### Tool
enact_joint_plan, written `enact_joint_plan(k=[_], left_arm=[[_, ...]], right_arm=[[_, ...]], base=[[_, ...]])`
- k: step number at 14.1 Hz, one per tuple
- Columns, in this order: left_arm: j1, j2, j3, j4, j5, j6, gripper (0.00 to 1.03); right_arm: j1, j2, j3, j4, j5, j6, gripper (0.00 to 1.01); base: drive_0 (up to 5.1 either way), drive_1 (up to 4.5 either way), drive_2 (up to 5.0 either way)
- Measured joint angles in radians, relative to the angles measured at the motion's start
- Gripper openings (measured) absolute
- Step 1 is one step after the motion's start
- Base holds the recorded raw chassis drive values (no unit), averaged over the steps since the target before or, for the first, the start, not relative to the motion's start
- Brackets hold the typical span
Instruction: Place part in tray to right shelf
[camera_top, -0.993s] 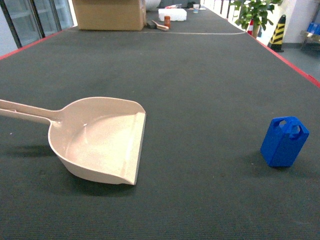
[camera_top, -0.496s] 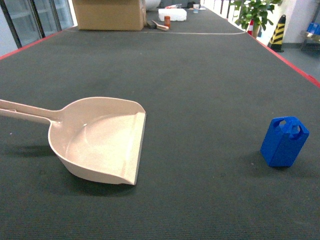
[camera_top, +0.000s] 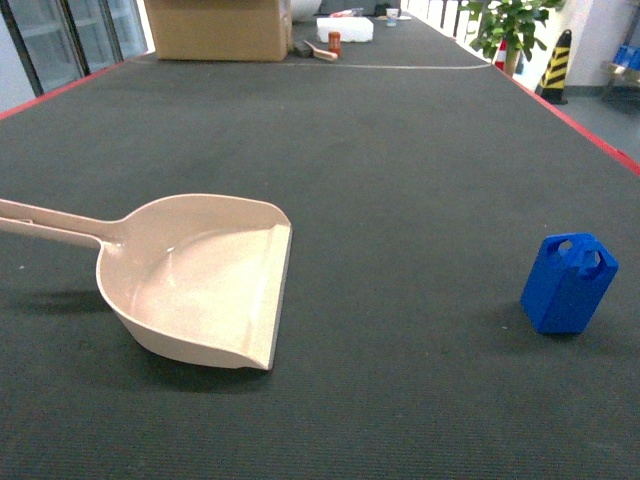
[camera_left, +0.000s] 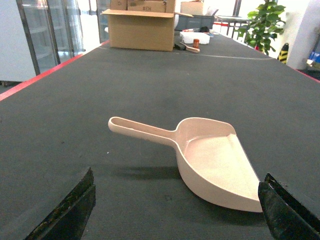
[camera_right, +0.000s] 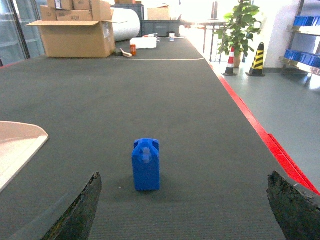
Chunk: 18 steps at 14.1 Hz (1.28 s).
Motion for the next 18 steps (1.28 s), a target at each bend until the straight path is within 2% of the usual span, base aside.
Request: enact_joint_plan(k=[18], left_arm=[[0.0, 0.0, 0.0, 0.0, 0.0, 0.0, 0.98]], right_arm=[[0.0, 0.0, 0.0, 0.0, 0.0, 0.0, 0.98]], base=[[0.0, 0.0, 0.0]])
